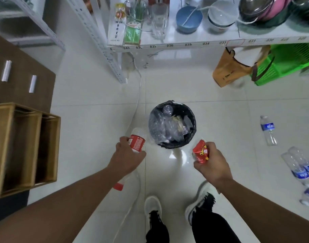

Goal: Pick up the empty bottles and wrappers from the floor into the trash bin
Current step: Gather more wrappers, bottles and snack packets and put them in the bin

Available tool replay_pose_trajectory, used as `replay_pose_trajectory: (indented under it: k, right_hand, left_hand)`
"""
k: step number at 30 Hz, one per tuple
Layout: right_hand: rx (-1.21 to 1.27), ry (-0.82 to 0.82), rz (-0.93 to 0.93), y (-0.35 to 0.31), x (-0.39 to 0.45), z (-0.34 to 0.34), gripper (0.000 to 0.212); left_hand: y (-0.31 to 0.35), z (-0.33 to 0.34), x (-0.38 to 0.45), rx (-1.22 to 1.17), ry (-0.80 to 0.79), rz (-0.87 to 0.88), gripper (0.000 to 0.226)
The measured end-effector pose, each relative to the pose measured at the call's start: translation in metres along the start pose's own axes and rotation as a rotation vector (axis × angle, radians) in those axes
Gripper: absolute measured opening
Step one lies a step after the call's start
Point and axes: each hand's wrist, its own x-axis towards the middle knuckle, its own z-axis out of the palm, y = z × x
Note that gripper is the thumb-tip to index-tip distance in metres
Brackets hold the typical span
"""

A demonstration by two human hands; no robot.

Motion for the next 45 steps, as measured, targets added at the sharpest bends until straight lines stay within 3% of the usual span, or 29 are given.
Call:
replay_pose_trajectory:
  k: [11, 20, 23, 29, 34, 37, 40, 45]
  right_hand:
    - [0.026, -0.130, -0.012, 0.013, 0.092, 0.007, 0.051]
    - [0.066, -0.109, -0.028, 0.033, 0.144, 0.068, 0.054]
    - [0.086, -0.060, -0.011, 0.036, 0.170, 0.085, 0.053]
    - [0.065, -0.014, 0.014, 0.045, 0.207, 0.100, 0.061]
    - [0.057, -0.019, 0.035, 0.032, 0.191, 0.083, 0.060]
    - [0.055, -0.002, 0.053, 0.021, 0.177, 0.068, 0.055]
    - [0.072, 0.000, 0.059, 0.005, 0.170, 0.059, 0.052]
    - [0.046, -0.071, 0.032, -0.021, 0.186, 0.078, 0.062]
  left_hand:
    - [0.045, 0.061, 0.106, 0.096, 0.122, 0.034, 0.071]
    - [0.042, 0.163, 0.201, 0.641, 0.010, 0.309, 0.082]
    - [0.056, 0.178, 0.229, 0.749, -0.133, 0.347, 0.078]
    - [0.071, 0.185, 0.271, 0.664, -0.245, 0.271, 0.074]
    - [0.089, 0.154, 0.235, 0.445, -0.184, 0.376, 0.043]
    - [0.080, 0.118, 0.204, 0.331, -0.078, 0.479, 0.034]
    - [0.062, 0.081, 0.189, 0.259, 0.003, 0.507, 0.038]
    - [0.000, 0.044, 0.194, 0.263, 0.153, 0.368, 0.045]
